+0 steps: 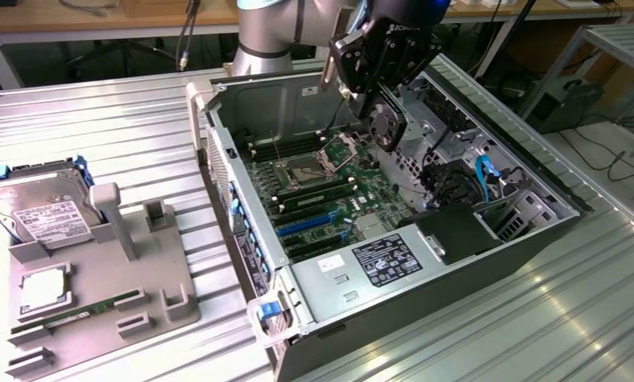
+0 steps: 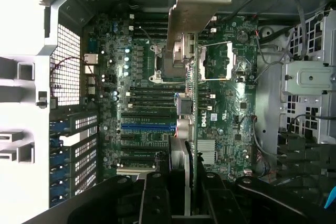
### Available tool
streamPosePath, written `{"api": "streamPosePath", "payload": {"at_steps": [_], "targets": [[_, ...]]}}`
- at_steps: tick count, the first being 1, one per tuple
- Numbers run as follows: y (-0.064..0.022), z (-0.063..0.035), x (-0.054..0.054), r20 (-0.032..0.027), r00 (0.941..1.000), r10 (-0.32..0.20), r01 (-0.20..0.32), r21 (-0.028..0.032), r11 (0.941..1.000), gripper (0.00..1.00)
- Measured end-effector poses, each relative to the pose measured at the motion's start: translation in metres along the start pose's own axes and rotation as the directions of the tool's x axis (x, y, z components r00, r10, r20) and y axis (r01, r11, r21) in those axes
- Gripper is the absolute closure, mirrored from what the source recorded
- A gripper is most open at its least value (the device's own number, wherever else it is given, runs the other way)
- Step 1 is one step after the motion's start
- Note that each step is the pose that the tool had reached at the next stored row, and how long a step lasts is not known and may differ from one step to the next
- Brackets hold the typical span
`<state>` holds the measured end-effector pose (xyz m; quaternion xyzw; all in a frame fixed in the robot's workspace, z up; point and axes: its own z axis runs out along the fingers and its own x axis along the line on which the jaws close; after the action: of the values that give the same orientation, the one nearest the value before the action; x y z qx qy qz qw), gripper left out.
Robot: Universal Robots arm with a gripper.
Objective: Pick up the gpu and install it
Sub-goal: 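Pick up the gpu and move the gpu toward the slot, then insert the gpu into the slot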
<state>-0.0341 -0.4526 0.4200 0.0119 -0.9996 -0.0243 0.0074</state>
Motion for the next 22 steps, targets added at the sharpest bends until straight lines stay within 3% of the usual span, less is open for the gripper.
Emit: {"api": "streamPosePath", "payload": {"at_steps": [7,12,22], "targets": [[0.0,0.0,0.0,-0.0003,1.0,-0.006,0.006,0.0001,1.0,0.72],[0.0,0.0,0.0,-0.0042,0.9963,-0.086,0.086,0.0011,0.9963,0.72],[0.0,0.0,0.0,-0.0108,0.9758,-0.218,0.218,0.0008,0.9759,0.72]]}}
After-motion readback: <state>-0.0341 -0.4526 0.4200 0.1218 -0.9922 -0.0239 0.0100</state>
